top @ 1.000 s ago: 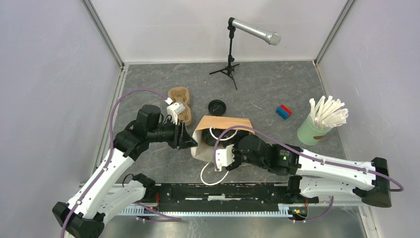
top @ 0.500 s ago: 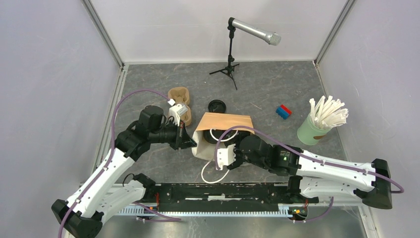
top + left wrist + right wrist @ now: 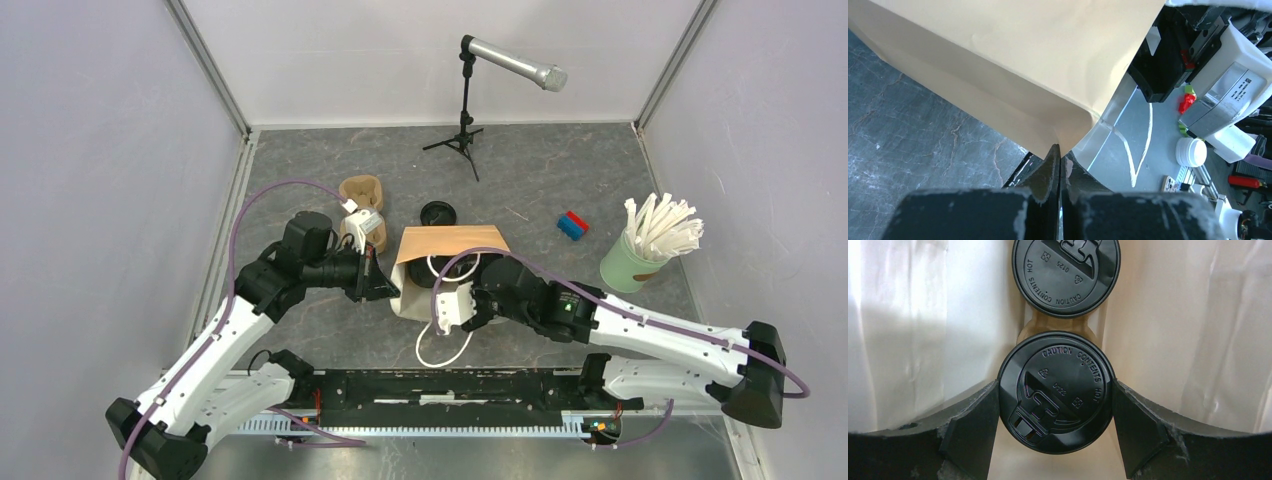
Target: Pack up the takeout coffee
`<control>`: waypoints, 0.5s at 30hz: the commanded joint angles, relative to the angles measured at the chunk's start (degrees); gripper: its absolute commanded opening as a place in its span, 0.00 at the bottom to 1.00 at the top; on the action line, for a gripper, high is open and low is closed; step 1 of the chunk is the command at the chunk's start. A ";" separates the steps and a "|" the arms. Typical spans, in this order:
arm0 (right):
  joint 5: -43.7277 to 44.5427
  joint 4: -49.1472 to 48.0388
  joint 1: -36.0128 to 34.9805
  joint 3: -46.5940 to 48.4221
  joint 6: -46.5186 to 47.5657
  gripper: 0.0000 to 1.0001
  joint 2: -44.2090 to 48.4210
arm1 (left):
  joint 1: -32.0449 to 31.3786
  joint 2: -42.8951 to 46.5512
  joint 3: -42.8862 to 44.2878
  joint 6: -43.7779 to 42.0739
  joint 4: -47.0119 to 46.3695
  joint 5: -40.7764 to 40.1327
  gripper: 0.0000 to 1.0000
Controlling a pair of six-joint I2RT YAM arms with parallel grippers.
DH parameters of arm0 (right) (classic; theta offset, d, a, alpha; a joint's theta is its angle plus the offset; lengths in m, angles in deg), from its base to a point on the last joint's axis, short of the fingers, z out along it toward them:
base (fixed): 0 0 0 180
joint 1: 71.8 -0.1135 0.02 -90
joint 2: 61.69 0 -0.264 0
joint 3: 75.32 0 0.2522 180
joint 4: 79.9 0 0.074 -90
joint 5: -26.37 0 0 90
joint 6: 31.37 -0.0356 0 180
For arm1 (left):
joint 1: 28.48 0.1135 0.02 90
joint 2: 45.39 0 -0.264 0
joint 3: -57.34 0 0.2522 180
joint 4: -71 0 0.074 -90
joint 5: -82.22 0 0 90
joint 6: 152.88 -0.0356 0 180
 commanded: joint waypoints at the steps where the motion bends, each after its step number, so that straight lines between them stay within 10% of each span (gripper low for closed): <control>1: -4.41 -0.39 1.70 3.92 4.64 0.64 -1.38 | -0.01 -0.35 1.20 0.42 -2.28 3.12 0.02; 15: -9.90 -1.39 5.48 4.75 7.78 0.62 -3.59 | 0.02 -0.52 1.22 -0.81 -2.03 3.52 0.02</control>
